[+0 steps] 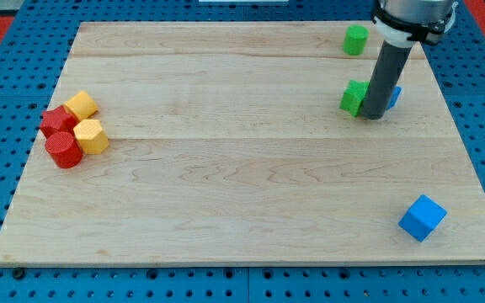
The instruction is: Slide the green star to the top right
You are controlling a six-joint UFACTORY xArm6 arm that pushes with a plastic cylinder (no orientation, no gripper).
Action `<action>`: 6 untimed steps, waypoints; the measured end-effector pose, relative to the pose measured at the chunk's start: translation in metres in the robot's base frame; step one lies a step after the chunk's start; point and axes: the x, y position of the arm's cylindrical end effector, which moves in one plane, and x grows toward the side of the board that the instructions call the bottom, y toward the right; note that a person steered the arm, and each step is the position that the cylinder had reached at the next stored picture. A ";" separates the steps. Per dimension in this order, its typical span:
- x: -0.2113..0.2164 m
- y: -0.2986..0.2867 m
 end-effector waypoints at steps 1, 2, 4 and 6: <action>-0.026 0.000; -0.048 -0.001; -0.013 -0.079; -0.099 -0.046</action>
